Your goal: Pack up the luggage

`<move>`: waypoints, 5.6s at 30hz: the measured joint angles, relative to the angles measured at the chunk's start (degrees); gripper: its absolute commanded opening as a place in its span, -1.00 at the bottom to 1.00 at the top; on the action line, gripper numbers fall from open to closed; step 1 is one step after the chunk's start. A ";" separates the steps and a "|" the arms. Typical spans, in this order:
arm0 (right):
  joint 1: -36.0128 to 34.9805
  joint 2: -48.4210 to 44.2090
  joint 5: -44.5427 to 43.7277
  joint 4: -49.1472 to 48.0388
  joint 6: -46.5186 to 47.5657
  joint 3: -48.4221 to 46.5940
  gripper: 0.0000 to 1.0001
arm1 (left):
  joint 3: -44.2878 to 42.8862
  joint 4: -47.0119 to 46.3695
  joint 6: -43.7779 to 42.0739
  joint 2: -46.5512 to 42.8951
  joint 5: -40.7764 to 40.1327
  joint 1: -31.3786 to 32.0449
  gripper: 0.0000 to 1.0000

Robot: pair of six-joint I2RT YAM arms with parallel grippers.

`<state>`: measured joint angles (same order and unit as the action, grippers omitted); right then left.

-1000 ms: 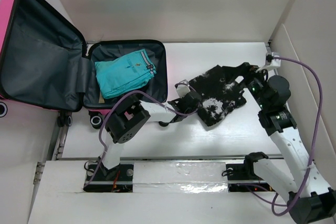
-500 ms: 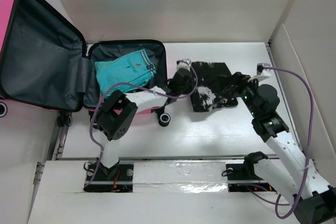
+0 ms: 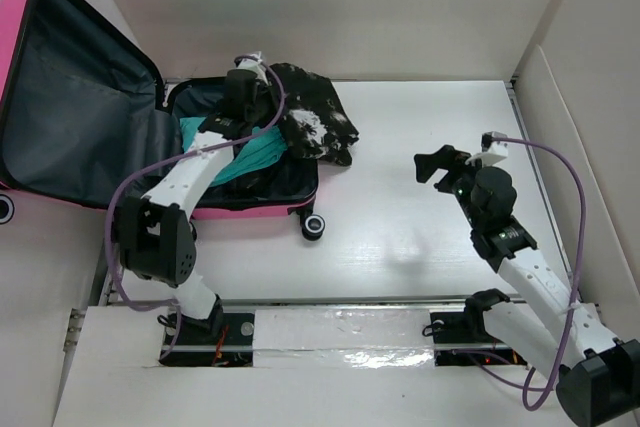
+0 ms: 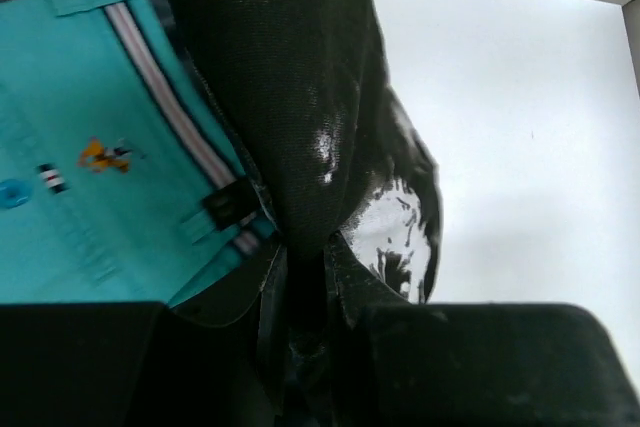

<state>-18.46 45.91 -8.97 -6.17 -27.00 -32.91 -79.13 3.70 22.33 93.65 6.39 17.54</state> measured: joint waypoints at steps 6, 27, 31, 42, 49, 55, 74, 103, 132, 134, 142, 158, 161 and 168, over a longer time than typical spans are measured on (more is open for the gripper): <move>0.00 2.43 1.22 -0.52 0.42 0.00 1.00 | 4.83 4.15 -2.34 -7.21 4.42 -10.95 -1.00; 0.00 3.28 4.39 -0.70 2.16 -0.04 0.27 | 17.46 5.68 1.42 -9.27 -17.84 -23.89 -0.72; 0.00 3.30 4.63 -0.70 2.01 -0.09 0.11 | 18.73 6.99 3.39 -10.38 -20.63 -23.93 -0.32; -0.02 3.80 5.79 -0.68 2.38 -0.44 -1.00 | 20.41 12.59 6.60 -31.39 -26.60 -24.74 0.01; -1.62 6.14 7.48 -0.74 3.32 -1.57 -1.00 | 21.16 21.27 11.28 -47.06 -38.01 -24.70 -0.62; -4.68 11.50 8.61 -0.68 5.20 -4.04 -0.99 | 12.85 30.60 15.89 -49.40 -54.97 -24.79 -1.00; -10.12 16.35 10.08 1.68 9.27 -7.74 0.12 | 16.24 33.46 14.40 -29.88 -60.35 -38.27 0.23; -12.61 30.27 6.21 2.80 10.14 -11.47 0.23 | 23.10 23.28 3.61 -49.79 -48.92 -13.51 -1.00; -13.90 48.22 16.11 -8.15 2.54 -26.32 0.73 | 32.22 14.73 4.81 -55.32 -23.93 -11.15 0.38; -14.16 48.63 16.59 -7.50 3.41 -27.39 0.74 | 31.74 16.96 6.86 -56.37 -29.22 -11.15 0.57; -14.95 57.16 17.99 -5.53 7.74 -35.30 -0.16 | 31.41 25.73 13.73 -53.57 -43.87 -12.59 0.44; -15.26 59.10 17.79 -7.08 6.19 -34.07 -0.84 | 24.98 36.20 17.18 -41.18 -59.82 -25.31 0.39; -15.26 59.10 17.84 -7.34 6.16 -33.97 -0.85 | 20.85 36.11 15.54 -36.98 -60.28 -30.23 0.41; -15.26 59.10 17.92 -7.65 6.19 -33.77 -0.89 | 11.21 35.95 14.82 -30.93 -60.65 -35.76 0.54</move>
<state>-33.71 105.01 8.95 -13.82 -20.82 -66.67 -67.92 39.66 37.15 62.72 -54.26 -18.22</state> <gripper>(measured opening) 0.282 0.763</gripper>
